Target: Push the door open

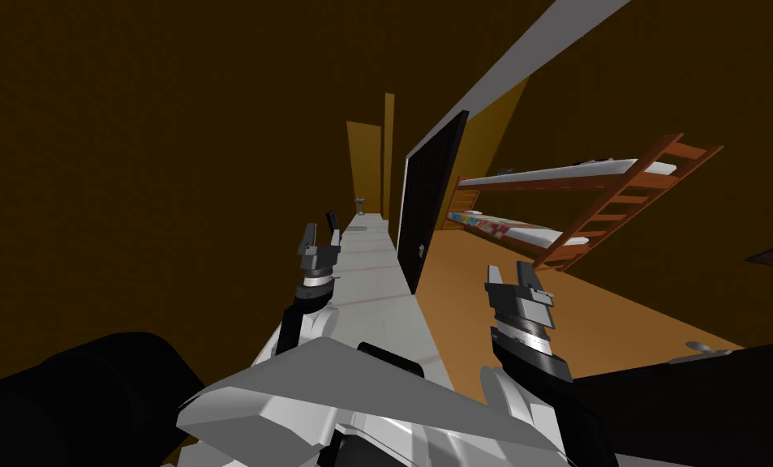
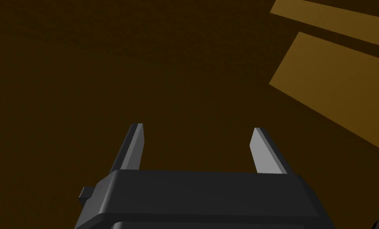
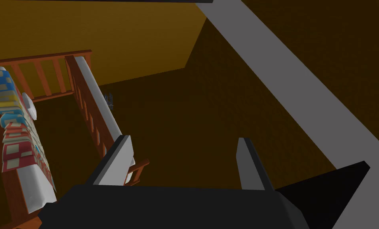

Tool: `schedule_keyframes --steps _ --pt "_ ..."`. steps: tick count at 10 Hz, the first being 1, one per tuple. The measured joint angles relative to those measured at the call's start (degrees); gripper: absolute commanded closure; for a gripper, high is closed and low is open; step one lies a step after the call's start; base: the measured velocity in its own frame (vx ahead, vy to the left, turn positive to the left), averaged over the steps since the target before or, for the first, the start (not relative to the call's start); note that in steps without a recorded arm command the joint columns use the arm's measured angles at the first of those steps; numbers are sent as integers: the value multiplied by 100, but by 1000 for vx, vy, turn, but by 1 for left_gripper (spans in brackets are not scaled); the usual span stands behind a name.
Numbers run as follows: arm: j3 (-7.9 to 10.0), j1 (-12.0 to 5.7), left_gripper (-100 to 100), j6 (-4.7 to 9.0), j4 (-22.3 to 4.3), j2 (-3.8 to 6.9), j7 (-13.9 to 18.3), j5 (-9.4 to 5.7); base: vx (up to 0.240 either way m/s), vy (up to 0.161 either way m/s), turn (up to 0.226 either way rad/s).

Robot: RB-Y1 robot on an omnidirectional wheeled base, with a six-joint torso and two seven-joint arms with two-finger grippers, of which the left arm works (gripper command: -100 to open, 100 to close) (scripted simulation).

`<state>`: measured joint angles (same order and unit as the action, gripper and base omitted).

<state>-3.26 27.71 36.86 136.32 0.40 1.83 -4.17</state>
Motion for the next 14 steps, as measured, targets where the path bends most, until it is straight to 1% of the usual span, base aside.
schedule_keyframes --steps 1,2,3,4,6,7,9,10,11,12,14 --pt "-24 -35 -100 16 -107 24 -5 4 126 47 -143" --pt "-47 -126 -100 -24 -216 44 -19 7 129 33 -79" --pt "-78 -154 -100 -19 -326 62 -30 13 120 31 -85" --pt "-107 -156 -100 40 -461 96 -27 12 103 27 -92" --pt "-104 -259 -100 41 -673 155 -12 -11 89 20 -74" --pt "-108 -278 -100 69 -785 189 -1 -22 78 22 -90" --pt "-201 -343 -100 103 -997 194 -36 9 80 32 -94" --pt "-228 -361 -100 125 -1104 215 -41 9 96 35 -90" --pt "-255 -405 -100 130 -1219 228 -46 11 97 39 -115" --pt "-269 -487 -100 138 -1379 243 -53 10 89 46 -118" --pt "-319 -547 -100 145 -1591 286 -55 7 84 40 -99"
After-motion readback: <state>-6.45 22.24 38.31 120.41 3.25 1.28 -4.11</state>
